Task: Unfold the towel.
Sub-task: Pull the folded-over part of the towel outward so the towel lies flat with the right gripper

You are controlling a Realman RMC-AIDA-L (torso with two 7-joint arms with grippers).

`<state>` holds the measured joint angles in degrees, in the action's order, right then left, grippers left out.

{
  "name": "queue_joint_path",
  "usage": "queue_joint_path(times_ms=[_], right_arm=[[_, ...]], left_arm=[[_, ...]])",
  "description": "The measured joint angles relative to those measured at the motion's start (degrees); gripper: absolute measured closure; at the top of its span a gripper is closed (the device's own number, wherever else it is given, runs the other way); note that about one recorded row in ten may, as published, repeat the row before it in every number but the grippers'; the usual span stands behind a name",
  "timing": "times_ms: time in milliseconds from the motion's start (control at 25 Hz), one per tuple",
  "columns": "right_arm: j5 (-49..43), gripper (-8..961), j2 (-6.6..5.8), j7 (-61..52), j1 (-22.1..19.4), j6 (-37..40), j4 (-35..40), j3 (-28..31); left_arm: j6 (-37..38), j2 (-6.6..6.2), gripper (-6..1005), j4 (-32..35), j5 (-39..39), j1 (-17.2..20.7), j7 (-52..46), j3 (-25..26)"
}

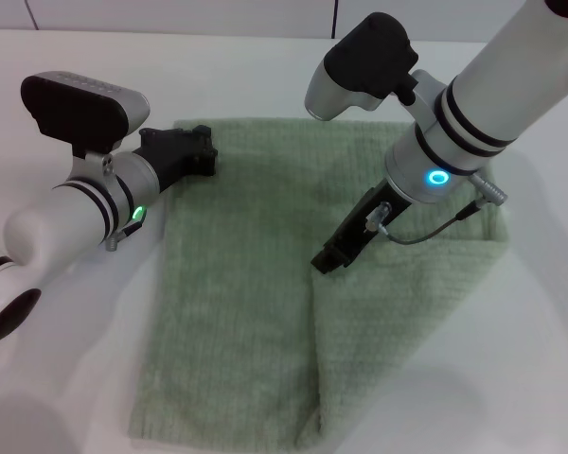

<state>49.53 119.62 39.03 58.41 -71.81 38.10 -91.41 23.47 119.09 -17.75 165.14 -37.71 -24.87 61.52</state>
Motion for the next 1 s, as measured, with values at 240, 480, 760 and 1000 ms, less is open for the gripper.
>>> queue_joint_path(times_ms=[240, 480, 760, 1000], right_arm=[[-0.09, 737, -0.07, 0.00, 0.24, 0.01, -0.31, 0.00], [-0.02, 747, -0.10, 1.36, 0.09, -0.06, -0.38, 0.00], [0.16, 785, -0.09, 2.68, -0.07, 0.10, -0.40, -0.05], [0.21, 923, -0.07, 2.71, -0.08, 0.17, -0.40, -0.08]], left_arm=[[0.00, 0.00, 1001, 0.00, 0.00, 0.01, 0.00, 0.00], [0.06, 0.00, 1001, 0.00, 0.00, 0.07, 0.00, 0.00], [0.09, 0.00, 1001, -0.01, 0.00, 0.42, 0.00, 0.00], [0.09, 0.00, 1001, -0.08, 0.05, 0.54, 0.00, 0.00]])
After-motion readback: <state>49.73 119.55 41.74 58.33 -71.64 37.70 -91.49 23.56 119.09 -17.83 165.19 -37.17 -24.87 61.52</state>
